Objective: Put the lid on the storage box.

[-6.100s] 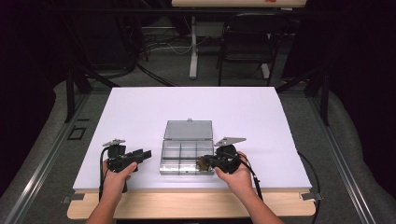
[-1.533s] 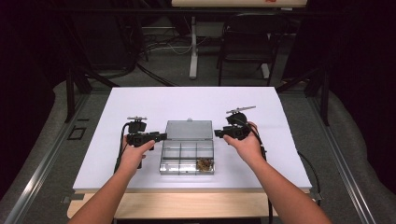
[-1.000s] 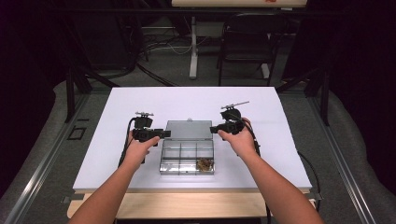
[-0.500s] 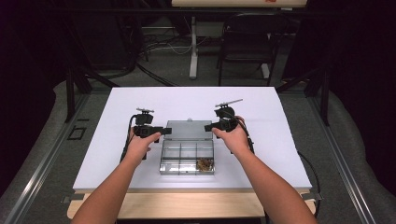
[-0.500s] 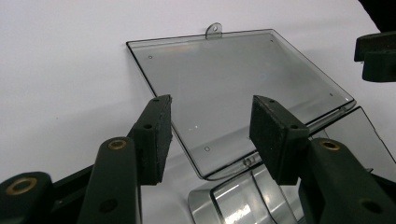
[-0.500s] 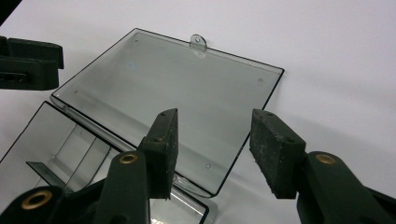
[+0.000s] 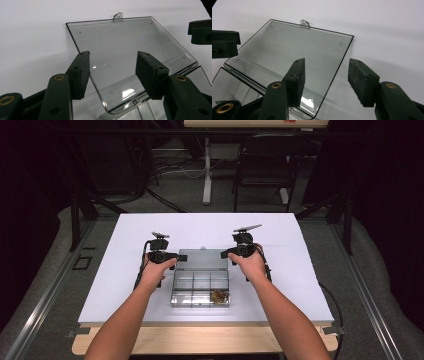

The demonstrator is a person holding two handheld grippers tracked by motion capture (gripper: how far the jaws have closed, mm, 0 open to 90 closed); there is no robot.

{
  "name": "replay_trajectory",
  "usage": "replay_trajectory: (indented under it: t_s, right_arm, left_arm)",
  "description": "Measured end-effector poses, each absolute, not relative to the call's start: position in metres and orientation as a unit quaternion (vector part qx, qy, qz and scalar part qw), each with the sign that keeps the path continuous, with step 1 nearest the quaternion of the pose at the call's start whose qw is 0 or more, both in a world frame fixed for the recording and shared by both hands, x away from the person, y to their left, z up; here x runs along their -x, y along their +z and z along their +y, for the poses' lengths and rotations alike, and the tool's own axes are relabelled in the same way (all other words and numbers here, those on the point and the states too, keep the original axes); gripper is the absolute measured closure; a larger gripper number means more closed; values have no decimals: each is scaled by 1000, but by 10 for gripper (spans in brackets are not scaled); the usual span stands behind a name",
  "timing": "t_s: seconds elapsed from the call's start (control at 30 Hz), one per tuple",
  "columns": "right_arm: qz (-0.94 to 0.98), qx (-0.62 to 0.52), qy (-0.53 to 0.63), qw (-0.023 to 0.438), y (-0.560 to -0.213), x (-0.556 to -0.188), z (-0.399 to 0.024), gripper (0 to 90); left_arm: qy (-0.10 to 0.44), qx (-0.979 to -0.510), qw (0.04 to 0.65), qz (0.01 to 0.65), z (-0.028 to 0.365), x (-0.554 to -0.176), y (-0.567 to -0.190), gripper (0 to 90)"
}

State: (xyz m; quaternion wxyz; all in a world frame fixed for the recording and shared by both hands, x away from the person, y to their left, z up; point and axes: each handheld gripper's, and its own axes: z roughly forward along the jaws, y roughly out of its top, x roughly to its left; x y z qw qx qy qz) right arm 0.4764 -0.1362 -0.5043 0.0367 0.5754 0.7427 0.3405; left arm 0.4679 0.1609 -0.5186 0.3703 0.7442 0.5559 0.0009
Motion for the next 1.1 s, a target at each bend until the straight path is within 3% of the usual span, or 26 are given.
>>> replay_trajectory:
  t_s: [1.1]
  right_arm:
    - [736, -603, 309, -14, -523, -486, -124, 444]
  left_arm:
    - [-30, -731, 355, 582, 160, -477, -534, 395]
